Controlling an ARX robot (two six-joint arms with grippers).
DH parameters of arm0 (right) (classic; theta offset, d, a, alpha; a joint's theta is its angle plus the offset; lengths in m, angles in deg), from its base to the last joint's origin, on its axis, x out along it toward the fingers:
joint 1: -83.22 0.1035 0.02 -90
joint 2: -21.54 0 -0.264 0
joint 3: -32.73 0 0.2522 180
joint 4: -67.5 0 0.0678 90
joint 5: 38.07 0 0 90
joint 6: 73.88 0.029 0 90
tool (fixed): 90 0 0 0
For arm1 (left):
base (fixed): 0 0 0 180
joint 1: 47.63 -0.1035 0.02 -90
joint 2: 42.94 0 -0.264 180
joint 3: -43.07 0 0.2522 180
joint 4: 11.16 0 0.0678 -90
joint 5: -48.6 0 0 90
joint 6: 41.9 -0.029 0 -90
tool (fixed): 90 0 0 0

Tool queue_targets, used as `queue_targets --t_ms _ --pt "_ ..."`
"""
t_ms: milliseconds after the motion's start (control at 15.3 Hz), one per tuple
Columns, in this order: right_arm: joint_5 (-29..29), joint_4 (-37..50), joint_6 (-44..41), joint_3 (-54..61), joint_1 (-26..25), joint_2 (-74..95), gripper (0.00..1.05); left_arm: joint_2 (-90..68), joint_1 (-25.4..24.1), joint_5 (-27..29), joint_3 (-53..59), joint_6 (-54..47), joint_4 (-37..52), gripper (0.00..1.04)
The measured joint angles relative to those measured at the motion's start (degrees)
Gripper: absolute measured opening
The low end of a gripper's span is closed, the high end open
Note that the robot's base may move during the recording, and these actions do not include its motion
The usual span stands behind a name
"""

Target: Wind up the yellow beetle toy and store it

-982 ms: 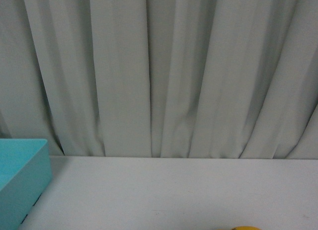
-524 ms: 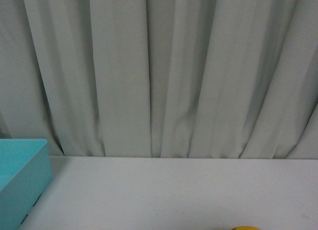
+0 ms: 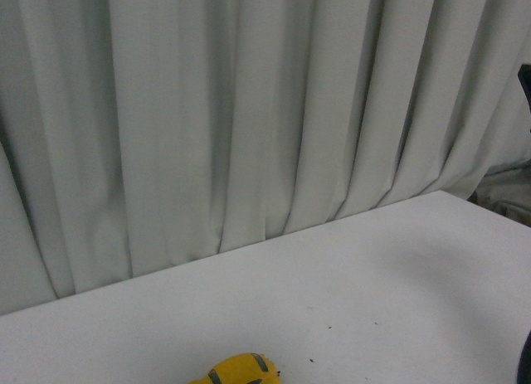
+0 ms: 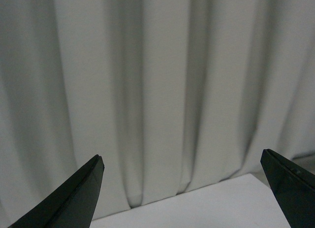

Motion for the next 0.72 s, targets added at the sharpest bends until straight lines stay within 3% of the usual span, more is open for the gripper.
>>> queue_targets --t_ms 131,393,589,720 --pt "-5.9 -2.1 -5.3 -10.7 1.9 15.3 0.98 0.0 0.0 0.0 0.0 0.0 0.0 0.98" --pt "-17.0 -14.1 -21.2 -28.1 12.5 29.0 0.98 0.0 0.0 0.0 0.0 0.0 0.0 0.98" --pt "-27.7 -30.6 -34.2 -33.4 20.4 29.3 0.98 0.0 0.0 0.0 0.0 0.0 0.0 0.98" --pt "-33.6 -47.1 -46.4 -34.7 24.0 29.4 0.98 0.0 0.0 0.0 0.0 0.0 0.0 0.98"
